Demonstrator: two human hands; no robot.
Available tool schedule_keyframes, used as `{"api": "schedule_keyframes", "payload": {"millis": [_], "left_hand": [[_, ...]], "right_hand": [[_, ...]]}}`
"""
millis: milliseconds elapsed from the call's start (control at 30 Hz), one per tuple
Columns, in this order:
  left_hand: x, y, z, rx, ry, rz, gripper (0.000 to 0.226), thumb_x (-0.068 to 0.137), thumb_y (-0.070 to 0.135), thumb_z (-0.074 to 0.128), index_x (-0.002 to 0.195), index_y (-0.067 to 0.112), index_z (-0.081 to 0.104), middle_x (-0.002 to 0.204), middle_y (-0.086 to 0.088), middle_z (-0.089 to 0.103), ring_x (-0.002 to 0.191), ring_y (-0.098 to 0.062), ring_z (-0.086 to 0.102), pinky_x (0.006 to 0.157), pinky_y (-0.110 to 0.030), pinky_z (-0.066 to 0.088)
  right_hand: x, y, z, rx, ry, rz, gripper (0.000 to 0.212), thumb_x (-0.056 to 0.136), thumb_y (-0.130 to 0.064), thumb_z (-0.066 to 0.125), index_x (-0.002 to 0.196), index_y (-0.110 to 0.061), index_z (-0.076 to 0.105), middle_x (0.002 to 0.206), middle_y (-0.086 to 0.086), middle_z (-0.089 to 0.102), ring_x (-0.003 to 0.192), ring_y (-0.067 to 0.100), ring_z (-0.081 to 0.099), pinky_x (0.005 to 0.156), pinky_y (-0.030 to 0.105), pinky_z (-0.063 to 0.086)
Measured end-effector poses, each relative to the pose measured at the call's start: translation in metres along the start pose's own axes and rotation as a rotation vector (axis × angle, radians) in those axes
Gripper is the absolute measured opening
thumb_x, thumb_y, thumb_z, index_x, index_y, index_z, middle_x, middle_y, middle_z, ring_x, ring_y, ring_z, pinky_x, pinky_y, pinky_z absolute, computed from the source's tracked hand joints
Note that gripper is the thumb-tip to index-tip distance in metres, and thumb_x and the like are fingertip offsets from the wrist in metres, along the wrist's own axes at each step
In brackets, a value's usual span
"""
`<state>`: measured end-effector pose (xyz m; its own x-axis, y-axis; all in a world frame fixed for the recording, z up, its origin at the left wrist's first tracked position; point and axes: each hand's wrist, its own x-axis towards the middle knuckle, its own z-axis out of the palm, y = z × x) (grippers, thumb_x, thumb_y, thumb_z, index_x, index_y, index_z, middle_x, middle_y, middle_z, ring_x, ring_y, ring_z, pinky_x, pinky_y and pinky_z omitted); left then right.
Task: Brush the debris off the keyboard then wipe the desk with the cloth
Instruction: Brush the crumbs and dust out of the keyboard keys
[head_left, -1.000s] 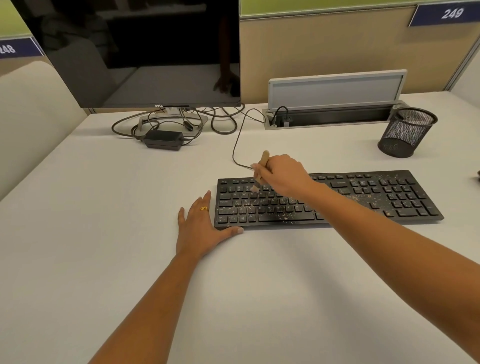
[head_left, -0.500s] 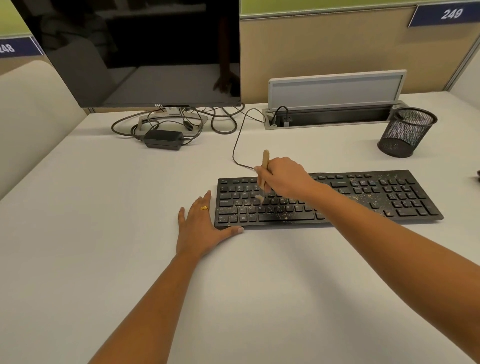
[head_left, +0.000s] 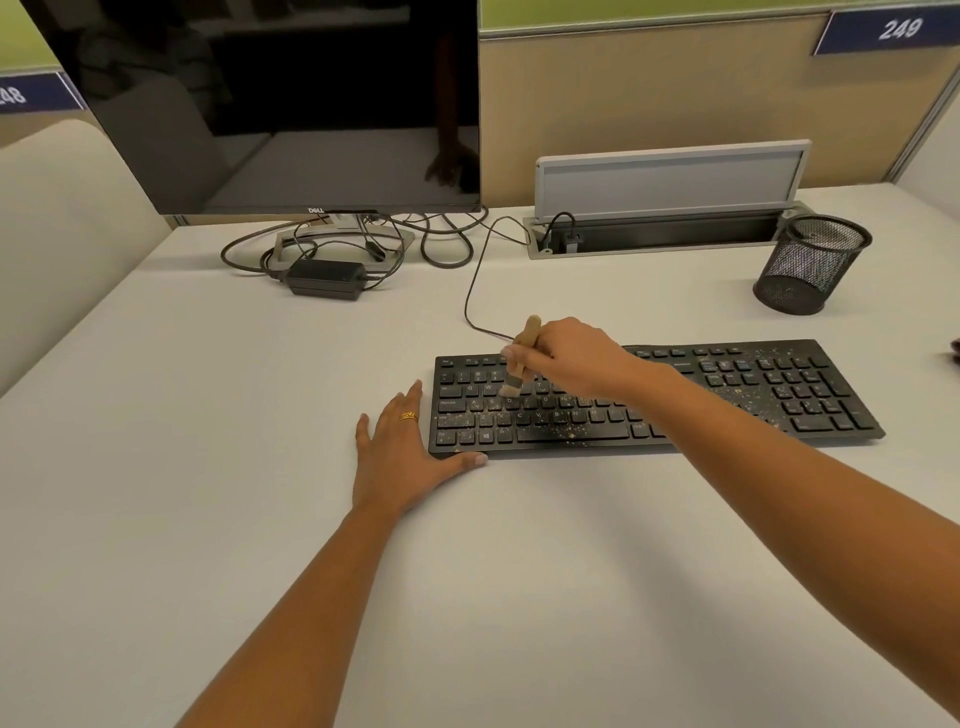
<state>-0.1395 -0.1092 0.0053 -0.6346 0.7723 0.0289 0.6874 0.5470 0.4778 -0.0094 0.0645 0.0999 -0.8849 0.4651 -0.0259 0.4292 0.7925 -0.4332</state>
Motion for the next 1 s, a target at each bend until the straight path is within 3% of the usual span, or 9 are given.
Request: {"api": "schedule_keyframes", "payload": {"millis": [100,200,333,400,533,633,733,867,1000], "left_hand": [[0.000,0.001,-0.001,-0.001,-0.004,0.004,0.126,0.051,0.083,0.053,0.152,0.019,0.013,0.157,0.003,0.024,0.145,-0.011,0.016,0.119,-0.042,-0.002],[0.000,0.001,-0.002,-0.010,-0.007,0.005,0.128,0.048,0.084,0.049,0.152,0.019,0.013,0.157,0.002,0.024,0.145,-0.011,0.016,0.119,-0.042,-0.002],[0.000,0.000,-0.001,-0.003,-0.012,0.002,0.127,0.048,0.085,0.049,0.152,0.020,0.013,0.157,0.003,0.022,0.146,-0.010,0.014,0.119,-0.042,-0.003],[0.001,0.000,-0.001,-0.003,-0.014,-0.002,0.127,0.049,0.085,0.049,0.152,0.021,0.013,0.158,0.003,0.022,0.146,-0.011,0.014,0.119,-0.042,-0.003],[0.000,0.001,-0.001,-0.005,-0.015,-0.002,0.127,0.049,0.084,0.049,0.152,0.020,0.013,0.157,0.002,0.022,0.146,-0.011,0.014,0.119,-0.042,-0.003],[0.000,0.001,-0.001,-0.005,-0.013,-0.007,0.126,0.050,0.084,0.051,0.152,0.021,0.013,0.157,0.002,0.022,0.146,-0.011,0.015,0.119,-0.042,-0.003],[0.000,0.001,-0.001,0.002,-0.013,-0.003,0.125,0.051,0.083,0.053,0.152,0.020,0.013,0.157,0.002,0.023,0.145,-0.011,0.015,0.119,-0.042,-0.003],[0.001,0.000,-0.001,0.001,-0.015,-0.004,0.128,0.048,0.085,0.049,0.152,0.020,0.012,0.157,0.002,0.023,0.146,-0.011,0.015,0.119,-0.043,-0.002],[0.001,0.000,0.000,-0.006,-0.013,0.000,0.127,0.049,0.085,0.050,0.152,0.021,0.012,0.157,0.003,0.023,0.145,-0.011,0.015,0.119,-0.042,-0.003]], "right_hand": [[-0.001,0.005,-0.006,-0.149,-0.018,-0.010,0.048,0.099,-0.043,0.032,0.081,-0.012,0.064,0.076,-0.001,0.062,0.065,0.012,0.050,0.059,0.027,0.034],[0.000,0.003,-0.013,-0.253,0.019,0.010,0.046,0.100,-0.042,0.031,0.065,-0.018,0.049,0.065,-0.002,0.052,0.069,0.017,0.050,0.066,0.028,0.035],[0.003,0.002,-0.010,-0.039,0.181,0.095,0.042,0.100,-0.040,0.033,0.073,-0.017,0.055,0.065,-0.005,0.054,0.067,0.016,0.049,0.068,0.028,0.036],[0.002,0.002,-0.001,0.008,0.185,0.137,0.045,0.100,-0.039,0.033,0.076,-0.012,0.059,0.065,-0.005,0.056,0.067,0.018,0.051,0.067,0.029,0.038],[0.002,0.002,0.009,-0.003,0.169,0.137,0.050,0.100,-0.038,0.032,0.085,-0.006,0.068,0.084,0.008,0.070,0.079,0.026,0.064,0.077,0.037,0.051],[0.003,0.001,0.004,0.035,0.194,0.149,0.047,0.100,-0.036,0.033,0.080,-0.009,0.066,0.078,0.004,0.067,0.077,0.024,0.063,0.077,0.036,0.050],[0.002,0.002,0.005,0.025,0.273,0.156,0.052,0.100,-0.040,0.031,0.086,-0.007,0.069,0.078,0.004,0.066,0.078,0.024,0.062,0.072,0.033,0.047],[0.000,0.001,0.014,-0.022,0.217,0.128,0.052,0.101,-0.038,0.028,0.091,-0.006,0.067,0.085,0.009,0.070,0.081,0.027,0.064,0.075,0.035,0.050],[0.004,-0.003,0.007,0.088,0.227,0.147,0.048,0.101,-0.036,0.031,0.084,-0.007,0.066,0.079,0.004,0.067,0.078,0.025,0.064,0.076,0.037,0.050]]}}
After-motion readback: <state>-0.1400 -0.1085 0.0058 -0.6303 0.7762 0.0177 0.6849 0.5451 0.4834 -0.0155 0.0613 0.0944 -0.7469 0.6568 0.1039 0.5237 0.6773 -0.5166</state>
